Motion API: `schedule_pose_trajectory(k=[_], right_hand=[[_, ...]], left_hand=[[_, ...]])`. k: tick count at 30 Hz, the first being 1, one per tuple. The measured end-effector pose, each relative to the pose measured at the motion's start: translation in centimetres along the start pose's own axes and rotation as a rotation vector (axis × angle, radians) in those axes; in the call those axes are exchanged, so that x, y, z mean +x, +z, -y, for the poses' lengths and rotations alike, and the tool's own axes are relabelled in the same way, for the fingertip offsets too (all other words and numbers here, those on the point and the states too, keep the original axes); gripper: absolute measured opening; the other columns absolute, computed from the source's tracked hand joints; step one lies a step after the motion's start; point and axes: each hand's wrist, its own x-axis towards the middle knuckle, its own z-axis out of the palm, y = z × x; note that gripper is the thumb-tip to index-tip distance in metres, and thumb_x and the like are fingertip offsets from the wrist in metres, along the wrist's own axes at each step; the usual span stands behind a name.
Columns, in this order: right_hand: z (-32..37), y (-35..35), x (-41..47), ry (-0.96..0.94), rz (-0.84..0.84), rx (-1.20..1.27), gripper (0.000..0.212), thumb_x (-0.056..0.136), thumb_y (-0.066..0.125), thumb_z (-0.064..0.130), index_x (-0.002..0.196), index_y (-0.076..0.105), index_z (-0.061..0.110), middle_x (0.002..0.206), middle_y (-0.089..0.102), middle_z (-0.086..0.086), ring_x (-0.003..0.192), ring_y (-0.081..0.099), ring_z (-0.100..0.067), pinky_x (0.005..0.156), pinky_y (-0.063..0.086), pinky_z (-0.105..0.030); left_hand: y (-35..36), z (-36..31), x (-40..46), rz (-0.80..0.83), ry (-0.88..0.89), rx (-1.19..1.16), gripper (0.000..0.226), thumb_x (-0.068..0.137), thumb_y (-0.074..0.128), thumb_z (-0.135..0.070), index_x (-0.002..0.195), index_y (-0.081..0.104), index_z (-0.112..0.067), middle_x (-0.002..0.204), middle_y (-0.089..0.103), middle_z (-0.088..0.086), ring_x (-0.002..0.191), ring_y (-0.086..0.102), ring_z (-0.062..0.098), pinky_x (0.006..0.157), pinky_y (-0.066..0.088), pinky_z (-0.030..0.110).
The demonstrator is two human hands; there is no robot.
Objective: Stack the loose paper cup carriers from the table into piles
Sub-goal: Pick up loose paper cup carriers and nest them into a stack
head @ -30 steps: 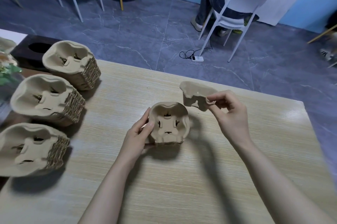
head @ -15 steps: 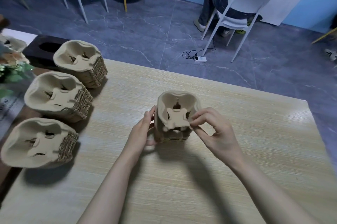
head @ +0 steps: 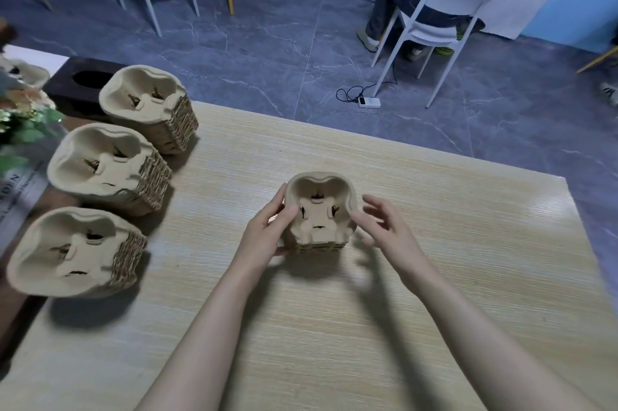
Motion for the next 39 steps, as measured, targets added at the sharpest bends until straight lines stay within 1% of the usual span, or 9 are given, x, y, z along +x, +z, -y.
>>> schedule_pose_trajectory(k=[2,6,11,17,21,23,26,31,39], right_hand=[[-0.2,0.5,0.6,0.152,0.147,0.065,0.069,0.071,0.074,0.060,0.133,0.050,0.039,0.129,0.060,0.002,0.108,0.061,-0.007,0.088,0.049,-0.032],[-1.0,1.7,0.8,0.215,0.221,0.246,0.064,0.080,0.074,0.043,0.138,0.048,0.037,0.095,0.070,0.011,0.070,0.059,-0.005,0.083,0.042,-0.032],[-1.8,1.6,-0.4,0.153,0.209,0.252,0.068,0.074,0.079,0.043,0.136,0.051,0.039,0.122,0.068,0.004,0.102,0.066,-0.011,0.090,0.051,-0.031],[-2.7,1.8,-2.9,0.019,0.157,0.318,0.051,0.080,0.071,0.028,0.129,0.060,0.031,0.127,0.066,0.007,0.121,0.059,-0.011,0.103,0.046,-0.036],[-3.7,2.7,-4.1,-0.016,0.051,0.368,0.062,0.076,0.075,0.038,0.135,0.055,0.033,0.135,0.060,0.007,0.124,0.057,-0.011,0.106,0.045,-0.042],[-4.3,3.5,-4.8,-0.004,0.009,0.372,0.074,0.075,0.074,0.036,0.142,0.044,0.038,0.141,0.052,0.007,0.124,0.056,-0.012,0.101,0.049,-0.038],[-5.2,4.9,-5.7,0.033,0.055,0.364,0.083,0.076,0.075,0.034,0.146,0.031,0.049,0.142,0.046,0.007,0.124,0.056,-0.012,0.100,0.050,-0.042],[-5.6,5.9,-5.8,-0.008,0.095,0.411,0.087,0.076,0.073,0.034,0.148,0.025,0.049,0.140,0.055,0.000,0.119,0.061,-0.021,0.096,0.053,-0.041],[-6.2,4.4,-7.6,-0.049,0.236,0.326,0.079,0.078,0.072,0.030,0.144,0.033,0.050,0.141,0.053,-0.005,0.119,0.061,-0.015,0.089,0.056,-0.030]], left_hand=[[0.1,-0.1,0.1,-0.005,-0.008,-0.017,0.047,0.092,0.064,-0.039,0.136,0.051,-0.049,0.128,0.064,-0.019,0.112,0.064,0.005,0.077,0.057,0.029],[-0.1,0.0,0.0,-0.006,-0.021,-0.034,0.047,0.091,0.065,-0.038,0.135,0.052,-0.049,0.125,0.066,-0.018,0.109,0.066,0.008,0.071,0.056,0.028],[-0.6,0.7,-1.3,0.022,-0.019,0.016,0.057,0.093,0.063,-0.034,0.141,0.040,-0.054,0.130,0.061,-0.017,0.106,0.067,0.008,0.072,0.058,0.029],[-1.5,2.9,-5.2,0.088,0.002,0.071,0.069,0.093,0.064,-0.030,0.144,0.026,-0.057,0.128,0.056,-0.024,0.112,0.063,0.008,0.072,0.057,0.027],[-1.8,4.1,-6.5,0.054,0.054,0.228,0.077,0.081,0.072,-0.053,0.143,0.026,-0.056,0.129,0.043,-0.023,0.119,0.050,-0.002,0.106,0.046,0.043],[-2.3,4.1,-5.7,-0.014,0.110,0.264,0.081,0.073,0.071,-0.062,0.141,0.028,-0.056,0.133,0.038,-0.017,0.129,0.040,0.002,0.117,0.032,0.039],[-2.3,3.2,-4.1,0.001,0.163,0.194,0.067,0.076,0.074,-0.051,0.131,0.037,-0.063,0.140,0.039,-0.019,0.134,0.038,0.003,0.115,0.031,0.033],[-1.3,4.0,-3.3,0.037,0.188,-0.048,0.054,0.072,0.081,-0.035,0.121,0.063,-0.048,0.135,0.061,-0.008,0.129,0.054,0.010,0.112,0.040,0.046],[0.0,8.0,-8.2,-0.154,0.227,-0.163,0.063,0.068,0.079,-0.039,0.126,0.059,-0.050,0.142,0.055,-0.001,0.129,0.054,0.012,0.112,0.040,0.048]])
